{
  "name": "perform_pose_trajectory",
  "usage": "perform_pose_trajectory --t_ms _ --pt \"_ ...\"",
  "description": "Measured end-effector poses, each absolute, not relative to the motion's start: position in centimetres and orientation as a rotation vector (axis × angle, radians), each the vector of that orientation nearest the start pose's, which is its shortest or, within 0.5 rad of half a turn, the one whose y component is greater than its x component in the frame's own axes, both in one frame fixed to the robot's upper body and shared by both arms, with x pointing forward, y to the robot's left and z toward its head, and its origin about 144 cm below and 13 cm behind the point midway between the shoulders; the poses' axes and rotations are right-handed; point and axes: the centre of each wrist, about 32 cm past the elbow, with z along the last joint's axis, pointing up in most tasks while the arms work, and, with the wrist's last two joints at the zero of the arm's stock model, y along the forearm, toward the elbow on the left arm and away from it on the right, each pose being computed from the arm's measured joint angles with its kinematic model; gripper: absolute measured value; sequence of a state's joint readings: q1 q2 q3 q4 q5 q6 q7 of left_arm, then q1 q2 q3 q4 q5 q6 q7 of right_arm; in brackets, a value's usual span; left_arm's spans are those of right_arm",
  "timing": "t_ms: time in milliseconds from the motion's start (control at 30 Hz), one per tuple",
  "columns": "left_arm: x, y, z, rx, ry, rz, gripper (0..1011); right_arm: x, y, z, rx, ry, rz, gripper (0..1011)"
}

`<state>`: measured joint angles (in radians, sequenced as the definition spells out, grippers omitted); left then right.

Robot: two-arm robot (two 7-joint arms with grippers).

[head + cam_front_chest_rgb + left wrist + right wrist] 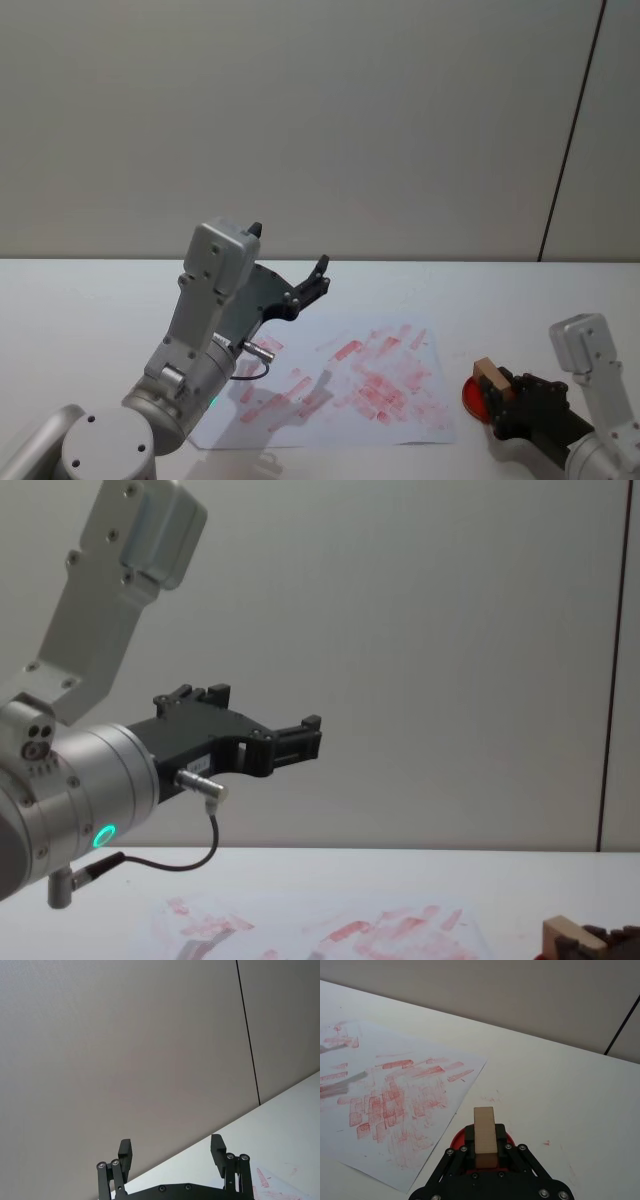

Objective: Use the one hand to pick up the stamp and affix it onto the A4 paper.

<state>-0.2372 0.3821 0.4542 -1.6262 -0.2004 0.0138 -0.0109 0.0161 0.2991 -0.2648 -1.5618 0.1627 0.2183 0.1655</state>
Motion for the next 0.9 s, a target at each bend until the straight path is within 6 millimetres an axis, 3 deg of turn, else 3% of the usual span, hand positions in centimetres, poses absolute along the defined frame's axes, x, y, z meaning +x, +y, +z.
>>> perform_pose_trajectory --t_ms 500,900 --pt "49.2 19.8 120.4 0.061 -0.268 1.124 1002 45.0 -23.2 114.1 -0.262 0.038 -1.134 216" --pt "49.2 19.8 120.4 0.061 -0.268 1.124 1003 45.3 -21.6 115.7 -0.223 0.001 -1.039 216"
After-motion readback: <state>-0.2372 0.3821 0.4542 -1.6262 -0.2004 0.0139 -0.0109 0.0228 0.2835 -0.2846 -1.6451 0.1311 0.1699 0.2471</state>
